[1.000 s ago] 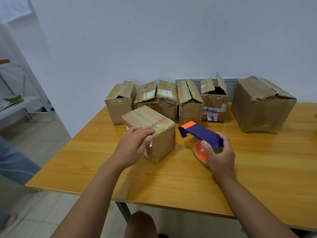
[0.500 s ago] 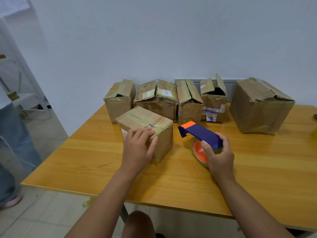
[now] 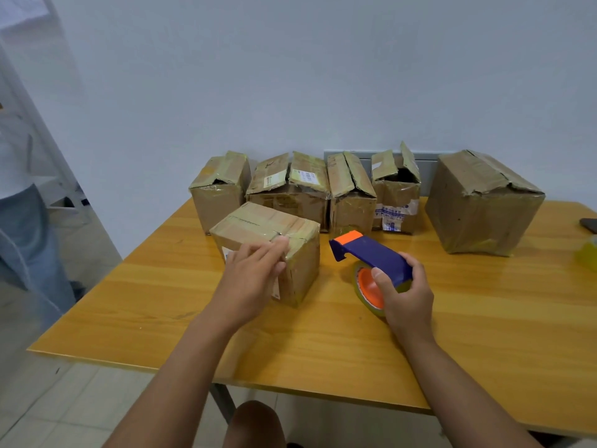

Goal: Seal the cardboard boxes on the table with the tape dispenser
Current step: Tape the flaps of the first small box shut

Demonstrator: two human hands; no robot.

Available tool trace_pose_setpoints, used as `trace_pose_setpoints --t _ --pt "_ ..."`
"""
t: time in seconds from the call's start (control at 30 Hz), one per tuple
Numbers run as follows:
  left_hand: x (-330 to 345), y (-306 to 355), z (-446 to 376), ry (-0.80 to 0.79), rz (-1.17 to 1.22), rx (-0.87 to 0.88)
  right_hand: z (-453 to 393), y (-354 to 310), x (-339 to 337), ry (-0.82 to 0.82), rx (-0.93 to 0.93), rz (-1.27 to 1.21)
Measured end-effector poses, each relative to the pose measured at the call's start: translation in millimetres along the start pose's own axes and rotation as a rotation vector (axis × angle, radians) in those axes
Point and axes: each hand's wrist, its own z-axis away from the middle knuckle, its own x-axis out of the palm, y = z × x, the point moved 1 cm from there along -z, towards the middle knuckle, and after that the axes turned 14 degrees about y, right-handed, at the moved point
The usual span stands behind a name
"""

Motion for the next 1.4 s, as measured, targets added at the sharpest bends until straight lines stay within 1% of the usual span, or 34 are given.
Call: trace_pose_setpoints --t 0.07,0.13,0.23,0.33,0.43,0.53,0.63,0.77,0.87,0.97,1.0,1.1,1.2,1.27,1.33,1.4 --pt "-1.5 -8.0 -2.9 0.053 0.026 0.047 -0.2 -0.3 0.2 0.0 -0.002 -0.003" --pt "2.1 -9.4 -6.2 0.088 0.01 0.058 0.2 -0.8 0.3 -0.003 -0.001 -0.001" --pt "4.1 -11.8 -10.4 0.06 -0.019 0.077 0.6 -0.4 -0.5 -0.004 -0.005 0.001" --pt "5.2 -7.0 -6.6 0.054 0.002 0.0 0.1 0.0 -0.2 -0.004 -0.005 0.002" --pt "11.7 8.6 -3.3 0.1 -0.031 -0.079 -0.1 -0.7 0.7 -0.004 -0.004 0.005" --pt "10.1 15.9 -6.3 0.115 -0.009 -0.105 0.1 -0.2 0.5 -0.001 -0.008 0.004" --pt "1.3 22.1 -12.6 0.071 -0.046 -0.13 -0.4 2.0 0.6 -0.001 -0.007 -0.001" --pt "5.4 33.6 -27.7 -0.069 -0.267 -0.182 -2.1 6.2 0.6 0.001 -0.01 0.035" --pt "6.7 35.2 -28.0 -0.063 -0.261 -0.146 -1.4 4.9 -0.5 0.0 -0.011 0.043" --pt "-6.9 22.2 -23.4 -0.142 -0.222 -0.209 -1.0 2.4 -0.7 0.0 0.002 0.028" --pt "-10.2 19.5 -22.5 -0.143 -0.215 -0.229 -1.0 1.4 -0.4 0.002 0.0 0.027" --pt "-6.5 31.2 -24.7 -0.045 -0.244 -0.214 -0.7 -1.0 0.3 0.0 0.003 0.016" --pt "16.1 48.8 -23.2 -0.128 -0.363 -0.191 0.6 -1.9 0.0 -0.007 -0.005 0.015" --pt "20.8 50.7 -22.0 -0.105 -0.412 -0.177 0.6 -1.9 -0.5 -0.006 0.003 0.015" --pt "14.7 47.5 -21.1 -0.067 -0.365 -0.162 0.3 -1.8 -0.9 -0.005 0.012 0.006" --pt "6.5 42.4 -21.1 -0.118 -0.279 -0.13 0.0 -1.5 -1.2 -0.007 0.017 -0.003"
